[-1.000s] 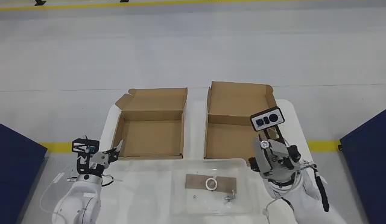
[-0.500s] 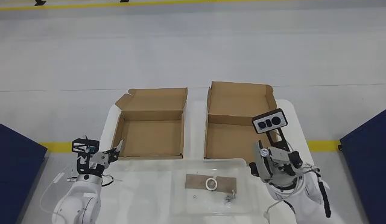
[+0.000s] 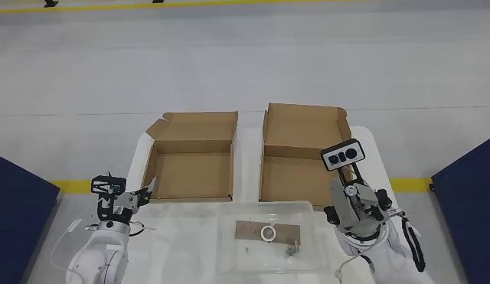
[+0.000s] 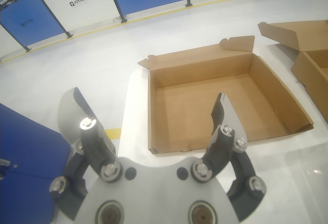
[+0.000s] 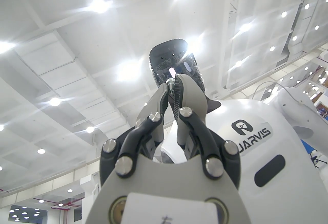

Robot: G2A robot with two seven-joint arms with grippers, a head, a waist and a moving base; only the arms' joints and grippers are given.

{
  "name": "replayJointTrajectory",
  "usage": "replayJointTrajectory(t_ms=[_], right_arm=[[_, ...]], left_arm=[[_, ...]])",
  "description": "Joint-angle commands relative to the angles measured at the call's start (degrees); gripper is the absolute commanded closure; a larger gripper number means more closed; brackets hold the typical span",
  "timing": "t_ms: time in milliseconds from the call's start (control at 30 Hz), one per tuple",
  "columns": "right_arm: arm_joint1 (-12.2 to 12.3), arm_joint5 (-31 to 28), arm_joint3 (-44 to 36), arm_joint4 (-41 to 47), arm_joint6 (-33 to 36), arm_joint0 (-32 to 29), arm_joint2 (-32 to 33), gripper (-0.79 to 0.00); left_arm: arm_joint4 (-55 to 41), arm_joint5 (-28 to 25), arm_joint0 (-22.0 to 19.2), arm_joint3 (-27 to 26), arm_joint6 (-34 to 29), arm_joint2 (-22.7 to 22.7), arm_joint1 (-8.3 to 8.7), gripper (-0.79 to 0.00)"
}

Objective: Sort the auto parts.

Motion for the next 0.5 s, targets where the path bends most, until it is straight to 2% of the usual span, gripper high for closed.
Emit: replayJointTrajectory(t_ms=[0, 467], right_arm=[[0.0, 0.0, 0.0, 0.0, 0.0, 0.0, 0.0, 0.0], [-0.26, 0.87, 0.01, -2.94, -1.74, -1.39, 2.44, 0.0]], left_arm=[[0.0, 0.0, 0.0, 0.0, 0.0, 0.0, 0.0, -0.785], [0.0, 0.0, 0.0, 0.0, 0.0, 0.0, 0.0, -0.785]])
